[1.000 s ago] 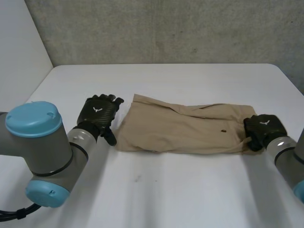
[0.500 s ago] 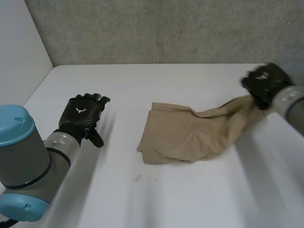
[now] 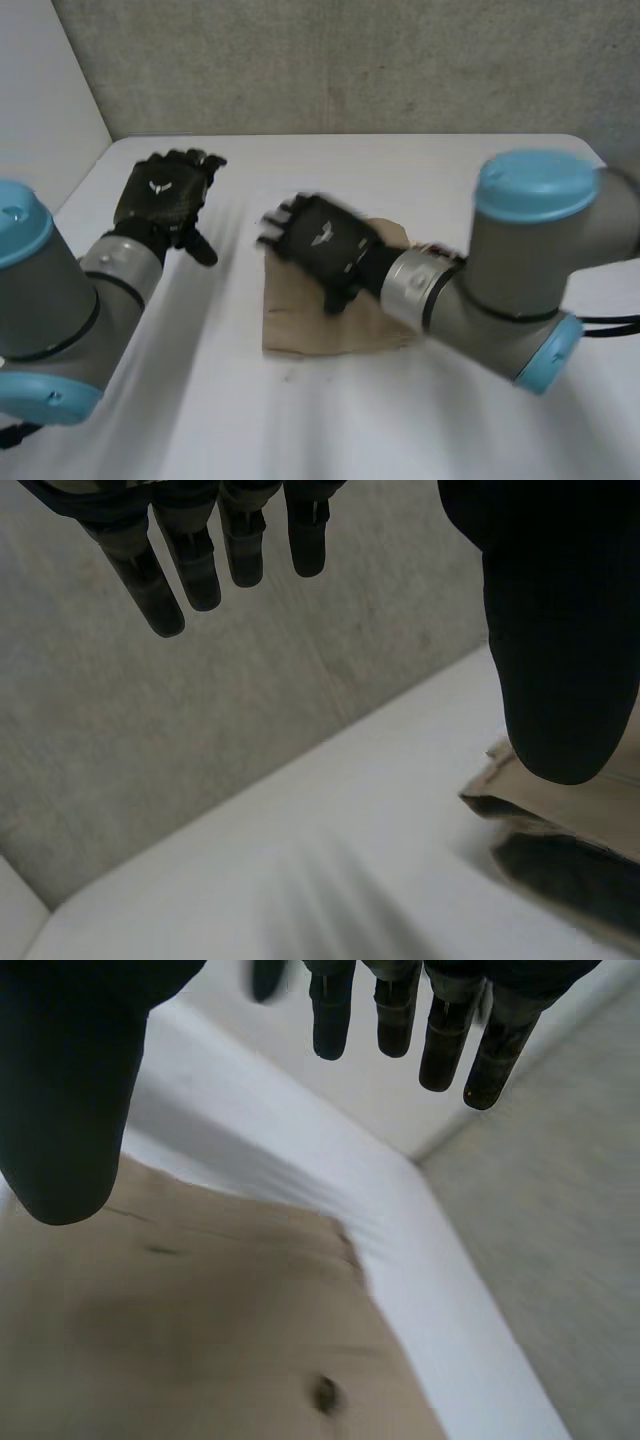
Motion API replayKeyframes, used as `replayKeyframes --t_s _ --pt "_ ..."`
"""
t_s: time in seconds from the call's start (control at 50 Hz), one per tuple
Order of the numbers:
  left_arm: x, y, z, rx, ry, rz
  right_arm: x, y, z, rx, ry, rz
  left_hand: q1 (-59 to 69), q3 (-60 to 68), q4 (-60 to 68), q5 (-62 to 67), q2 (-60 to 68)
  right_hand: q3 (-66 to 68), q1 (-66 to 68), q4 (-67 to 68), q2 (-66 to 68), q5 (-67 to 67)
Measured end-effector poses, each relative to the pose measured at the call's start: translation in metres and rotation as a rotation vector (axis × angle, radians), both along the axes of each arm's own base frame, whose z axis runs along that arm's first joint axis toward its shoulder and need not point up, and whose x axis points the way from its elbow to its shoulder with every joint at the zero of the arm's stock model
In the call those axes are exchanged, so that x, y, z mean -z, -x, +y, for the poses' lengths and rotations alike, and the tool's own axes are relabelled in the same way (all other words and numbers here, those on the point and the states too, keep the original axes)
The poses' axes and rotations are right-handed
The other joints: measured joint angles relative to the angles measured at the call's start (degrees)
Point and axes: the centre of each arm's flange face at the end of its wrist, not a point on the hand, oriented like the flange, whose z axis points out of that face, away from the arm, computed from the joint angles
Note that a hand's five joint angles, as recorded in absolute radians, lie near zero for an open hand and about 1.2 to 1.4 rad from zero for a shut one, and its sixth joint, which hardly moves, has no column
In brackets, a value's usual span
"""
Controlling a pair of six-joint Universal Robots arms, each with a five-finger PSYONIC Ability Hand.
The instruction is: Fold the shorts.
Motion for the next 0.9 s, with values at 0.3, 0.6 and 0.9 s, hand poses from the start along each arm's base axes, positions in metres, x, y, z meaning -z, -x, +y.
replayKeyframes --t_s 0.3,0.6,0.9 --pt "0.001 0.077 0.001 0.170 -0.071 0.091 -0.033 0.048 -0.057 0.430 -0.254 -0.263 0.0 0.0 0.0 0.0 0.0 0.0 0.0 0.0 0.0 0.0" --pt "0.100 0.091 0.006 0.059 -0.339 -0.079 0.074 0.048 -0.080 0.587 -0.479 -0.006 0.0 0.0 0.0 0.0 0.0 0.0 -0.2 0.0 0.0 0.0" --pt "0.041 0.091 0.017 0.125 -0.267 -0.027 0.003 0.056 -0.080 0.598 -0.278 -0.077 -0.8 -0.3 0.0 0.0 -0.8 -0.5 -1.5 0.0 -0.4 -0.3"
